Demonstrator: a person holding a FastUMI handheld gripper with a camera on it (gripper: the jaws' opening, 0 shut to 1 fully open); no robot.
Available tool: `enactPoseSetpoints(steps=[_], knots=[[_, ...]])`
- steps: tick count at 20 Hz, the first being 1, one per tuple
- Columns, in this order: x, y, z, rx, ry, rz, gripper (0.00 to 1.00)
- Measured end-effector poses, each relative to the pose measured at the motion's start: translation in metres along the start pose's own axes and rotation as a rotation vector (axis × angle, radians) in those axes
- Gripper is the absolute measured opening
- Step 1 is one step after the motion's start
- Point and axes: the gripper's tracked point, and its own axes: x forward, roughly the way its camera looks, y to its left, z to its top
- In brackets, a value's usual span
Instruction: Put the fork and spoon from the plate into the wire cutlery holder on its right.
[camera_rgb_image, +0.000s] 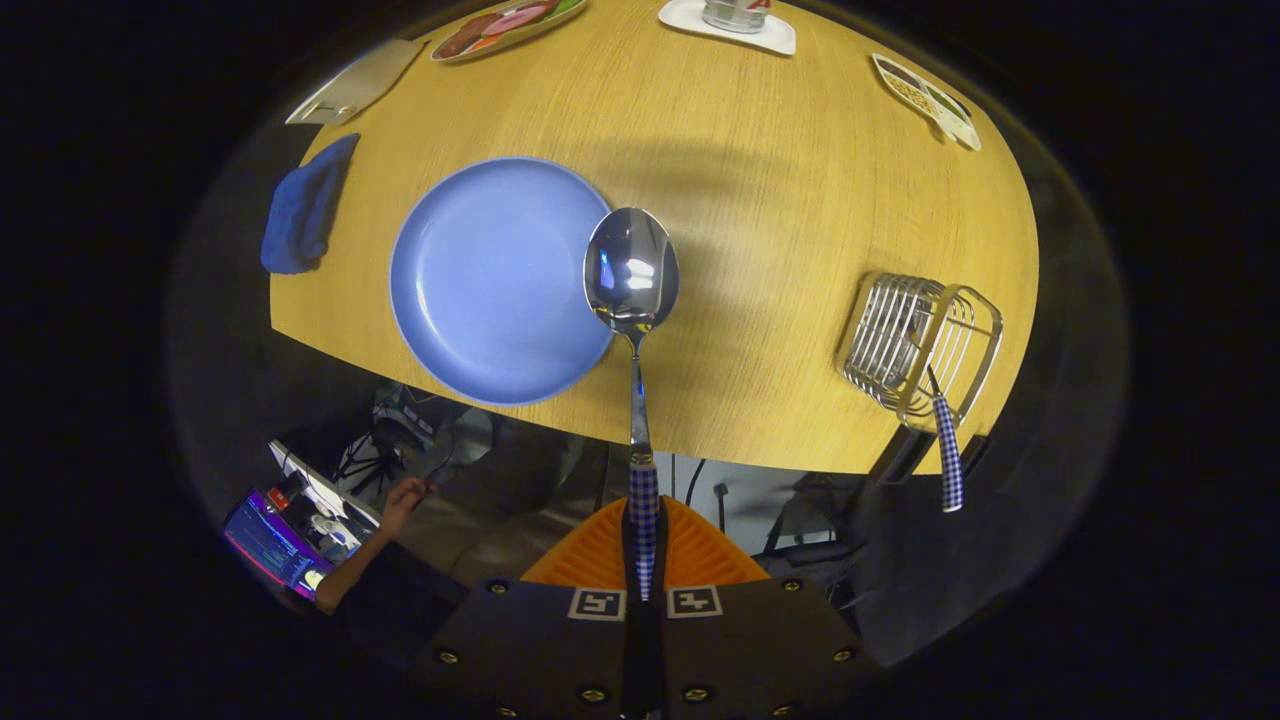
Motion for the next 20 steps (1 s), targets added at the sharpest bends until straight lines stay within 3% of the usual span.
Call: enactPoseSetpoints(steps=[8,12,20], knots=[[-0.026,-0.057,-0.034,0.075,0.01,0.041,0.01],[-0.043,-0.087,-0.03,0.146,-0.026,0.044,0.01],[-0.033,-0.119,-0.039,0.216,0.016,0.057,0.01]])
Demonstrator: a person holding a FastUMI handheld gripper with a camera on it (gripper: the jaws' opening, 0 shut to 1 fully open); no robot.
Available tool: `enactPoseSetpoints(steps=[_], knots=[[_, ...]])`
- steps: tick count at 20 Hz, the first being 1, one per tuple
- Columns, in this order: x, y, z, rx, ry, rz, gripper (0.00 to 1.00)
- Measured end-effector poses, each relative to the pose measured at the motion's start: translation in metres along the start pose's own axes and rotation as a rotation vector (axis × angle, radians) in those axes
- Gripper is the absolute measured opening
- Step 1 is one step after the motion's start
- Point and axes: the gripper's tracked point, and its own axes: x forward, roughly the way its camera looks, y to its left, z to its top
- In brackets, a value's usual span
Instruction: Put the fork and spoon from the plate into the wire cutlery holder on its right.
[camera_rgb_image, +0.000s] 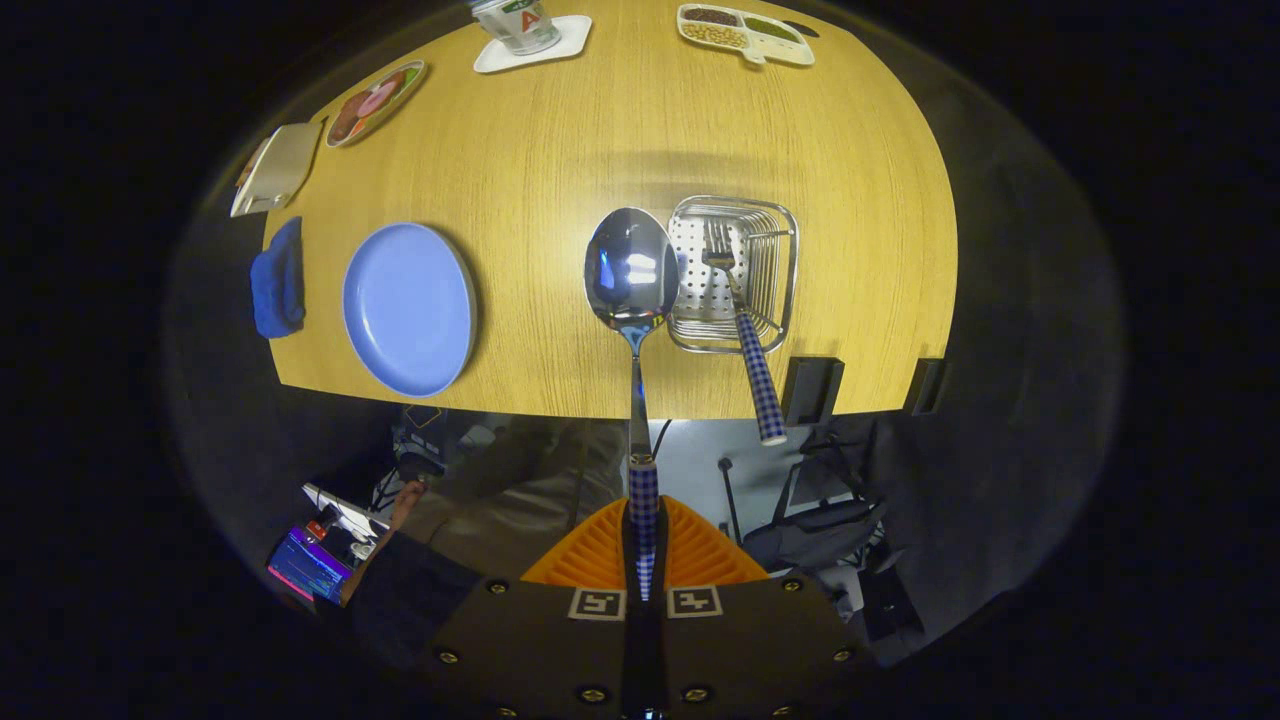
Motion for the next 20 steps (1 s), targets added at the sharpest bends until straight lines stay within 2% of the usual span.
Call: enactPoseSetpoints(steps=[10,20], knots=[[0.019,-0.018,0.015,0.096,0.073,0.034,0.01],[0.035,-0.021,0.027,0.114,0.199,0.01,0.01]])
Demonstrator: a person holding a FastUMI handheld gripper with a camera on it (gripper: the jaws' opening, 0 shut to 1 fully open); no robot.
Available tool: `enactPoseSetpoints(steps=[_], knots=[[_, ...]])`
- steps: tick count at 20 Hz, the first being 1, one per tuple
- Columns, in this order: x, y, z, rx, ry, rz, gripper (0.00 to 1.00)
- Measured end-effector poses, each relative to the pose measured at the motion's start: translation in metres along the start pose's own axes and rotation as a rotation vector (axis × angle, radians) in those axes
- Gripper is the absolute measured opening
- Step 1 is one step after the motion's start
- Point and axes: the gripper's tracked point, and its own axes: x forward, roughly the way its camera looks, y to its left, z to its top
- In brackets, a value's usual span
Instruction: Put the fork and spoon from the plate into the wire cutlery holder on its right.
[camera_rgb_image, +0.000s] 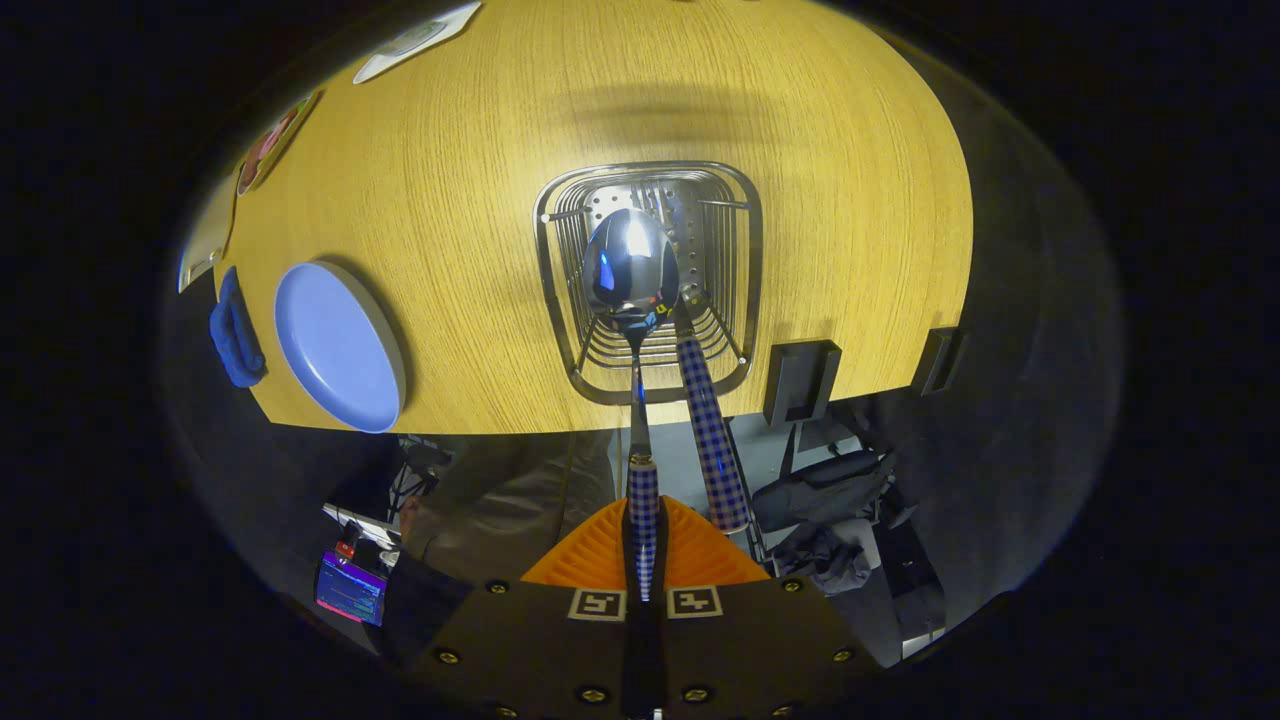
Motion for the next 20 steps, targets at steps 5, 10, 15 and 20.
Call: enactPoseSetpoints(steps=[5,10,15,20], knots=[[0.001,0.003,0.006,-0.005,0.097,-0.002,0.01],[0.002,0.0,0.014,-0.025,0.175,-0.03,0.01],[-0.002,-0.002,0.014,-0.059,0.247,-0.05,0.01],[-0.008,-0.006,0.016,-0.103,0.259,-0.072,0.09]])
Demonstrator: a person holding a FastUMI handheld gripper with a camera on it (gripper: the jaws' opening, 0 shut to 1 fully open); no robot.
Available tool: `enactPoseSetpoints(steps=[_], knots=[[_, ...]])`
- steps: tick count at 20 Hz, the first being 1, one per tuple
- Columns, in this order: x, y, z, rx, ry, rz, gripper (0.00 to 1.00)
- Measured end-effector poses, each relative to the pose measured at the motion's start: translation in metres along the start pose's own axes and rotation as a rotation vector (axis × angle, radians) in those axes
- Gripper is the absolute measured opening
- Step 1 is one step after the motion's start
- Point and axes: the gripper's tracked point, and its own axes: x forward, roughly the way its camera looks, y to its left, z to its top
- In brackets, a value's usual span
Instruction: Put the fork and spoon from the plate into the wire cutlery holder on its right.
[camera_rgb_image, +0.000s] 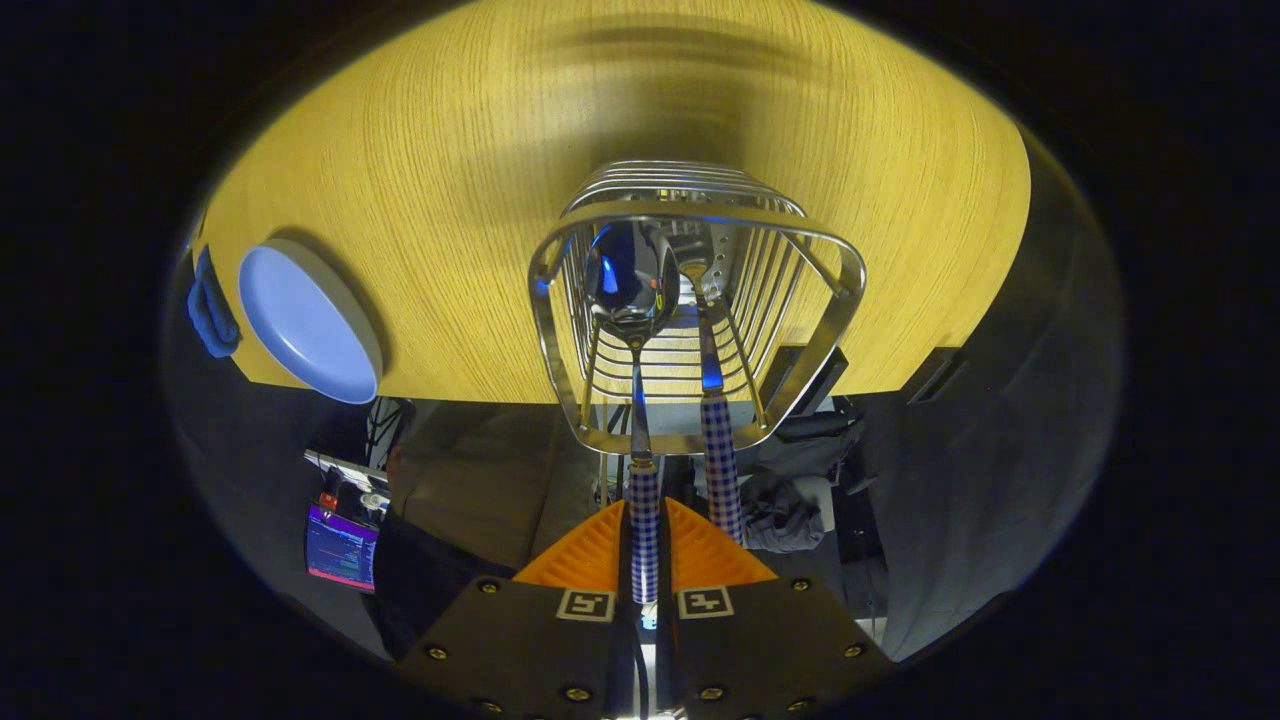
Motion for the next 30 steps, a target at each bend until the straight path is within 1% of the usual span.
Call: enactPoseSetpoints(steps=[4,7,12,14,15,16,18,20,21,24,25,27,30], knots=[[-0.009,-0.009,0.009,0.005,-0.05,-0.026,0.09],[-0.014,-0.013,0.01,0.003,-0.06,-0.041,0.09],[-0.016,-0.01,0.011,-0.006,-0.083,-0.036,0.12],[-0.017,-0.014,0.011,-0.007,-0.096,-0.051,0.12],[-0.019,-0.016,0.009,-0.006,-0.1,-0.062,0.15],[-0.021,-0.017,0.006,-0.008,-0.109,-0.059,0.15],[-0.024,-0.015,0.0,-0.013,-0.142,-0.05,0.28],[-0.031,-0.016,-0.005,-0.017,-0.206,-0.052,0.29],[-0.03,-0.013,-0.008,-0.018,-0.245,-0.042,0.34],[-0.035,-0.006,-0.021,-0.026,-0.347,-0.013,0.34],[-0.041,-0.003,-0.023,-0.021,-0.391,-0.018,0.34],[-0.044,-0.005,-0.026,-0.025,-0.505,-0.047,0.34],[-0.06,0.009,-0.028,-0.036,-0.765,-0.084,0.34]])
